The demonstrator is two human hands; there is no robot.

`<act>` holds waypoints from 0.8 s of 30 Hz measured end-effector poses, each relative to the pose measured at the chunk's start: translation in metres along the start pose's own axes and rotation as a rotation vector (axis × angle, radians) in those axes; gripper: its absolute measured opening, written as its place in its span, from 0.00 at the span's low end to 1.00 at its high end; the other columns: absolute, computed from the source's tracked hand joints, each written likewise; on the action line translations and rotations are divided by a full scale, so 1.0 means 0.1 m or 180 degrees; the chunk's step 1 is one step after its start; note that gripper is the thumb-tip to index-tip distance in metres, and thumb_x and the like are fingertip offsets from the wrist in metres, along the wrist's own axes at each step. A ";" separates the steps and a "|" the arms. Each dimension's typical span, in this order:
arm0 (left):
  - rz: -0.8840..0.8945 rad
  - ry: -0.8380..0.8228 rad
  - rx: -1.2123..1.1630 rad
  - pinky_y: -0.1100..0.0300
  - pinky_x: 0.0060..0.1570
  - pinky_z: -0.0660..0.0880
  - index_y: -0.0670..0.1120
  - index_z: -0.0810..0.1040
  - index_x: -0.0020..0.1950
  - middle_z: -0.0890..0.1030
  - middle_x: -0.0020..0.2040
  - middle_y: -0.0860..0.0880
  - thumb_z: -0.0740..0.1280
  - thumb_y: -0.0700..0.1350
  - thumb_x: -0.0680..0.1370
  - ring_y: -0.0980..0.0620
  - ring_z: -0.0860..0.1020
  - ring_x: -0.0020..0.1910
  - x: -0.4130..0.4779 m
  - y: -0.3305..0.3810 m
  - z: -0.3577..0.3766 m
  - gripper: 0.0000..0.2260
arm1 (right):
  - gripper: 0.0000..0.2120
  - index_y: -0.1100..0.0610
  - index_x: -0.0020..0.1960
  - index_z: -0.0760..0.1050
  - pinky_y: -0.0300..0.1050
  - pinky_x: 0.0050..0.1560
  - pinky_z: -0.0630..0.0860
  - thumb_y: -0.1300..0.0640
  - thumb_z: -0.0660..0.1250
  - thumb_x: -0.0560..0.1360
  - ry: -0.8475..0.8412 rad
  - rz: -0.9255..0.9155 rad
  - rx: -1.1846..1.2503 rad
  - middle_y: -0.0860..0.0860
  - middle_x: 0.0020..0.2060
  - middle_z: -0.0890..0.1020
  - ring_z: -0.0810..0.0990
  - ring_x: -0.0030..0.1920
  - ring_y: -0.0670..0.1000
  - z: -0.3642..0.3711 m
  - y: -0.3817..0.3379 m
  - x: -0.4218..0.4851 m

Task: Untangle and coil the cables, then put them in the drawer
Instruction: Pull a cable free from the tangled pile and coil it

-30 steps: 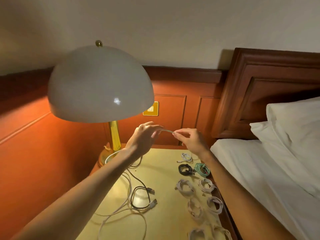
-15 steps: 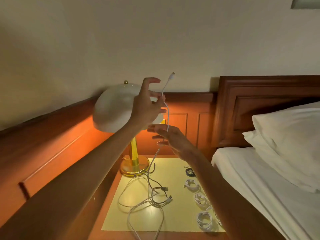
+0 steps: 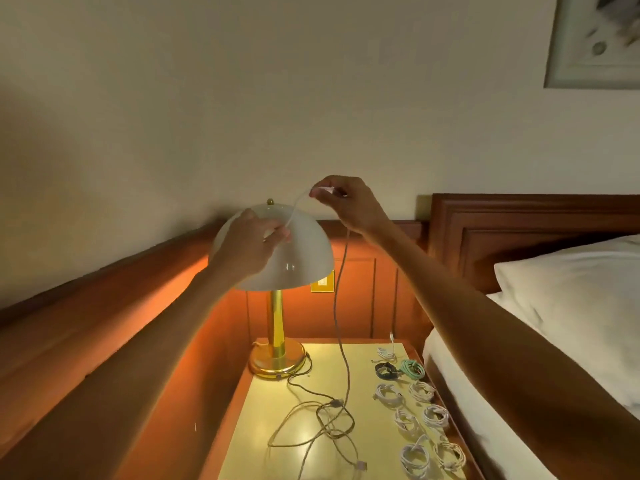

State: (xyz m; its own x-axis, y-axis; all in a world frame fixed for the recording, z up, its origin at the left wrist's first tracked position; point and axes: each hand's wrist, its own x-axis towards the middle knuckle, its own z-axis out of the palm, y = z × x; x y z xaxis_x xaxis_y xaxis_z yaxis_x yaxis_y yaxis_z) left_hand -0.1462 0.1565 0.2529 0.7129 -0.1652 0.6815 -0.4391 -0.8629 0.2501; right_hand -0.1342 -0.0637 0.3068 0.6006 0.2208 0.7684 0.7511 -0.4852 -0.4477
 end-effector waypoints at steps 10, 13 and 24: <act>-0.0543 -0.0078 -0.0263 0.47 0.54 0.75 0.47 0.80 0.52 0.84 0.48 0.45 0.55 0.46 0.83 0.42 0.80 0.51 0.04 -0.11 0.16 0.14 | 0.09 0.56 0.52 0.84 0.40 0.51 0.74 0.54 0.67 0.79 0.0072 -0.0244 -0.0805 0.48 0.51 0.86 0.81 0.45 0.49 0.26 0.17 0.37; -0.0634 -0.0327 -0.0090 0.46 0.56 0.74 0.45 0.81 0.55 0.83 0.54 0.43 0.54 0.47 0.83 0.40 0.79 0.55 -0.09 -0.19 0.34 0.16 | 0.09 0.56 0.52 0.84 0.40 0.50 0.73 0.55 0.67 0.79 -0.0059 -0.0136 -0.0801 0.48 0.51 0.86 0.82 0.52 0.49 0.39 0.35 0.19; -0.0435 -0.0593 -0.0531 0.57 0.41 0.73 0.45 0.80 0.52 0.81 0.45 0.48 0.53 0.48 0.84 0.52 0.78 0.41 -0.11 -0.03 0.50 0.16 | 0.09 0.56 0.52 0.84 0.38 0.44 0.67 0.54 0.67 0.79 0.0149 -0.0262 -0.0880 0.47 0.51 0.86 0.78 0.43 0.49 0.40 0.53 0.15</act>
State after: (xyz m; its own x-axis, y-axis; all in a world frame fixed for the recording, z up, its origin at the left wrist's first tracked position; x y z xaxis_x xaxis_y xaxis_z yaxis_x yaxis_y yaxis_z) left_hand -0.1251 0.1375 0.2104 0.8531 -0.1509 0.4994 -0.4049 -0.7952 0.4514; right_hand -0.0744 -0.0523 0.2757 0.5228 0.2329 0.8201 0.6897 -0.6809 -0.2464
